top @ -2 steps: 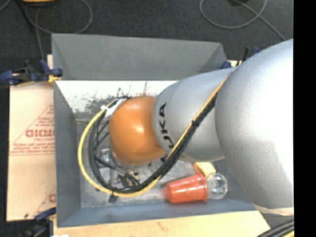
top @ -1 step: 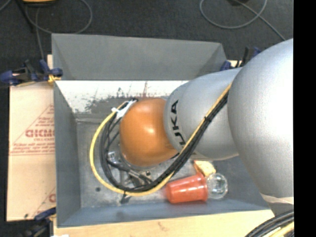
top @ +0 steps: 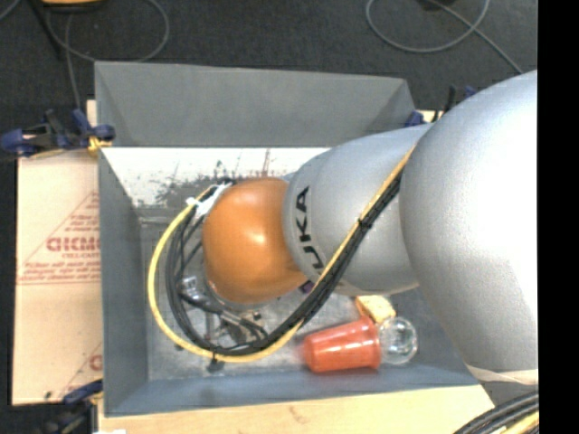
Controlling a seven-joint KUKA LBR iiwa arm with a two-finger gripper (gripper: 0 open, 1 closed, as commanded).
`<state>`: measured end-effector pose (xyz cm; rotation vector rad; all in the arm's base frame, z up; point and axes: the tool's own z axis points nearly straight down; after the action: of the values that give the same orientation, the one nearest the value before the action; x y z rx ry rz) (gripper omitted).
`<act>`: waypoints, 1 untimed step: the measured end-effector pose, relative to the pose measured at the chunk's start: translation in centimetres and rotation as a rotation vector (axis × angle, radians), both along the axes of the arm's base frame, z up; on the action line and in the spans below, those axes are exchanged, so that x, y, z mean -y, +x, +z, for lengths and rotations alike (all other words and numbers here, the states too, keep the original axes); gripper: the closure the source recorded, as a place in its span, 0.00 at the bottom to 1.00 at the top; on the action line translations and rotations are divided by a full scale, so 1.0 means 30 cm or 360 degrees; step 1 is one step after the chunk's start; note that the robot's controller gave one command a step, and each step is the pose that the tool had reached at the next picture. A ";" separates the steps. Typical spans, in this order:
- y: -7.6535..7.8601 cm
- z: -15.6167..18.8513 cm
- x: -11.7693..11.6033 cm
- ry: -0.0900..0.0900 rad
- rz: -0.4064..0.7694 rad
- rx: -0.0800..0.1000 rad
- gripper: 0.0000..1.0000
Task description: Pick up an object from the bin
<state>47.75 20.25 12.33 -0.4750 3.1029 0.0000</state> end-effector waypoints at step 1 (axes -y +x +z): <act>0.033 0.066 -0.083 0.0002 -0.0143 -0.0002 0.00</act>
Offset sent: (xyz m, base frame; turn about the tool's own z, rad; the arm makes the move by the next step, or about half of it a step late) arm 0.0292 0.0280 0.0244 0.0845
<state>48.75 22.75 14.31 -0.3353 3.1224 0.0026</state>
